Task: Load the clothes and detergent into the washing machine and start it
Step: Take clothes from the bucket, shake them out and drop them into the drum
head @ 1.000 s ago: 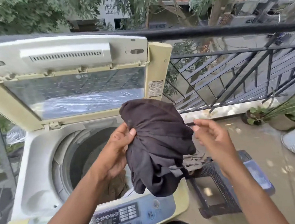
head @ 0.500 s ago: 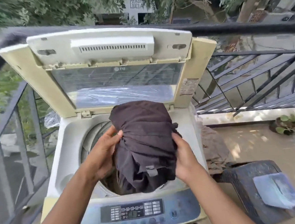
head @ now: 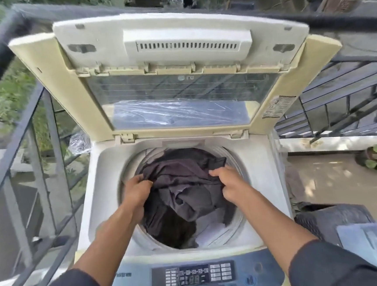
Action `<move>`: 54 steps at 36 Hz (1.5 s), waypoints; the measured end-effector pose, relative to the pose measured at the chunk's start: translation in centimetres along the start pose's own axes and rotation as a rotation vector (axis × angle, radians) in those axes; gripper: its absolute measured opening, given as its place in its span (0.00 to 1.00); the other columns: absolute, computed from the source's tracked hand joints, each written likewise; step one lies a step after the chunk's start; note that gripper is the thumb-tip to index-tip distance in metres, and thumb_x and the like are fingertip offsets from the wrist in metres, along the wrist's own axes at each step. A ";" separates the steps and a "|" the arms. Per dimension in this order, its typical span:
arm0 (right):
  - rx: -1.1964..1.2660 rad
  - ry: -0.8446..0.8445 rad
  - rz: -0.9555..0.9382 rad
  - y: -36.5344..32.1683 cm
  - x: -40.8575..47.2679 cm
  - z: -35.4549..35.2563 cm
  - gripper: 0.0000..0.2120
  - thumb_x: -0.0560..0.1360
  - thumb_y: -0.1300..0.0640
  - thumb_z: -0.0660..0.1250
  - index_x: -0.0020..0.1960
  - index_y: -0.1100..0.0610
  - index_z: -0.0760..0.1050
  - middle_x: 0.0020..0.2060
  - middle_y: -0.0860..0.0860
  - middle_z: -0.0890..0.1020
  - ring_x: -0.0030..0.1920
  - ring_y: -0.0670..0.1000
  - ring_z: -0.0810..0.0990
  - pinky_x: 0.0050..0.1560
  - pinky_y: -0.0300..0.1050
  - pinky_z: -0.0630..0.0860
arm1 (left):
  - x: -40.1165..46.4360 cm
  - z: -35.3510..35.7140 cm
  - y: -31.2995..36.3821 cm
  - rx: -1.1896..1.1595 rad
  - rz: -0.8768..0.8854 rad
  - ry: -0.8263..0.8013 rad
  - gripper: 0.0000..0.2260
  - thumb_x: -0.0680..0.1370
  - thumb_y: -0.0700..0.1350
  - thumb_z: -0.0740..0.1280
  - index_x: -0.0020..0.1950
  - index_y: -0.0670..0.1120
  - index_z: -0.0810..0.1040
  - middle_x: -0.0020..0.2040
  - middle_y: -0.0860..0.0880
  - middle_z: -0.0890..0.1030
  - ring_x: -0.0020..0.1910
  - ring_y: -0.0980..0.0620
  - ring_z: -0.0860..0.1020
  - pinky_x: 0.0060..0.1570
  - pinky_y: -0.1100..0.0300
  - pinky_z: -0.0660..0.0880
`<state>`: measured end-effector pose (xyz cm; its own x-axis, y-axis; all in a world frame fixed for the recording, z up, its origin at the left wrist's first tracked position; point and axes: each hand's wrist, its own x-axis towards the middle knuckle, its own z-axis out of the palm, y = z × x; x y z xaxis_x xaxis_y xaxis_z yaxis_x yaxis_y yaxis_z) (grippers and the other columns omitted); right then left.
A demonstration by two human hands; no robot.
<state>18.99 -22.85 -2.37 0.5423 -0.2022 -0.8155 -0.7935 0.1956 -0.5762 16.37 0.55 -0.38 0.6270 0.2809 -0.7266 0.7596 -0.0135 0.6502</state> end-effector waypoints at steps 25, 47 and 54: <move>-0.243 -0.023 -0.260 3.2 -3.2 -1.4 0.21 0.80 0.56 0.69 0.72 0.49 0.73 0.69 0.52 0.77 0.68 0.51 0.78 0.70 0.55 0.76 | -2.7 0.7 -2.5 0.111 0.147 -0.172 0.09 0.85 0.43 0.66 0.61 0.55 0.82 0.60 0.51 0.86 0.60 0.50 0.83 0.67 0.48 0.78; -0.320 0.338 -0.665 2.2 -6.6 -23.7 0.09 0.80 0.57 0.69 0.55 0.45 0.81 0.49 0.36 0.84 0.45 0.37 0.82 0.42 0.26 0.72 | -11.7 19.5 2.1 0.371 0.554 -0.456 0.12 0.84 0.41 0.66 0.56 0.57 0.84 0.50 0.57 0.88 0.52 0.52 0.86 0.57 0.48 0.83; -0.394 0.375 -0.507 3.2 0.4 -32.3 0.07 0.79 0.60 0.69 0.56 0.53 0.82 0.50 0.45 0.84 0.50 0.46 0.83 0.52 0.36 0.78 | -12.6 28.7 4.5 0.359 0.473 -0.578 0.08 0.85 0.41 0.67 0.55 0.52 0.84 0.52 0.48 0.88 0.49 0.50 0.86 0.48 0.56 0.80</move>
<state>7.73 -53.27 -2.76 0.7937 -0.5037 -0.3410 -0.5495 -0.3534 -0.7570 16.86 -30.63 5.38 0.8097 -0.3681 -0.4570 0.3404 -0.3396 0.8768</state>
